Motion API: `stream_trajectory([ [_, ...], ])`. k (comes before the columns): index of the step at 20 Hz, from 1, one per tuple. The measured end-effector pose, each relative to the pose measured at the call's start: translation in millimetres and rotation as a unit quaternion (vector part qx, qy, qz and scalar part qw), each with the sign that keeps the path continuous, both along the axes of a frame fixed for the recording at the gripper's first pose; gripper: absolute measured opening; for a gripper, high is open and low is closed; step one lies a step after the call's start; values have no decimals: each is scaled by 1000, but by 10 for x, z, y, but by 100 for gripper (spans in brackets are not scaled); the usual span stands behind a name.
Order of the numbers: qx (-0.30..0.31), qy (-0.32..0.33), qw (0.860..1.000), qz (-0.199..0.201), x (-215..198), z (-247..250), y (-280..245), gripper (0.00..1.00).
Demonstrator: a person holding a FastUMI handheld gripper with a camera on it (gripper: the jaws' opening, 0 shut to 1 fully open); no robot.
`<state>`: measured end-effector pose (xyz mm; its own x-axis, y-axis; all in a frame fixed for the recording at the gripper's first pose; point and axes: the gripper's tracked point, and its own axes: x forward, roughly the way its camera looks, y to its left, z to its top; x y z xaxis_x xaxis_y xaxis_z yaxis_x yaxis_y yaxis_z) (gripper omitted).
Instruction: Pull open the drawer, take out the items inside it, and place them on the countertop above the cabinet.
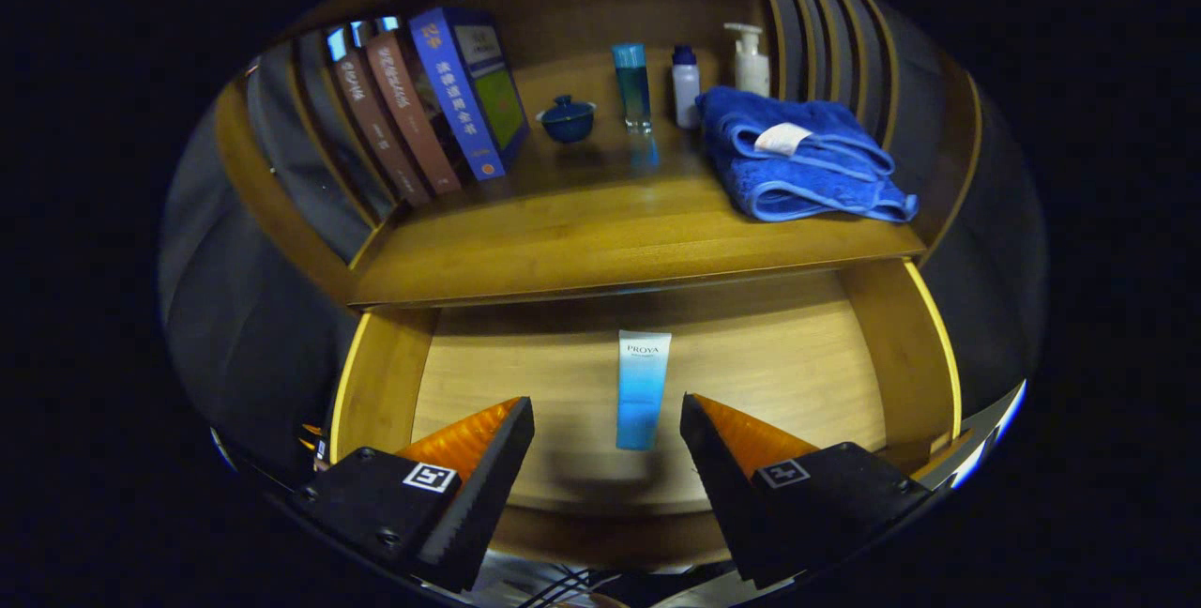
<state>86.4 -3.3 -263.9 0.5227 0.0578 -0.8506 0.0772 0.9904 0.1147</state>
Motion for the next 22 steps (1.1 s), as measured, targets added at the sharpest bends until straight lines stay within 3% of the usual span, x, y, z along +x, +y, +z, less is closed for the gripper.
stream_trajectory([
  [5,-18,97,995,-3,163,-589,-93,100],
  [12,-36,198,979,-22,72,-996,-148,99],
  [18,-62,213,975,-4,159,-1027,-156,49],
  [20,-57,204,977,-4,163,-1025,-137,43],
  [22,-46,198,979,-6,189,-1025,-121,43],
])
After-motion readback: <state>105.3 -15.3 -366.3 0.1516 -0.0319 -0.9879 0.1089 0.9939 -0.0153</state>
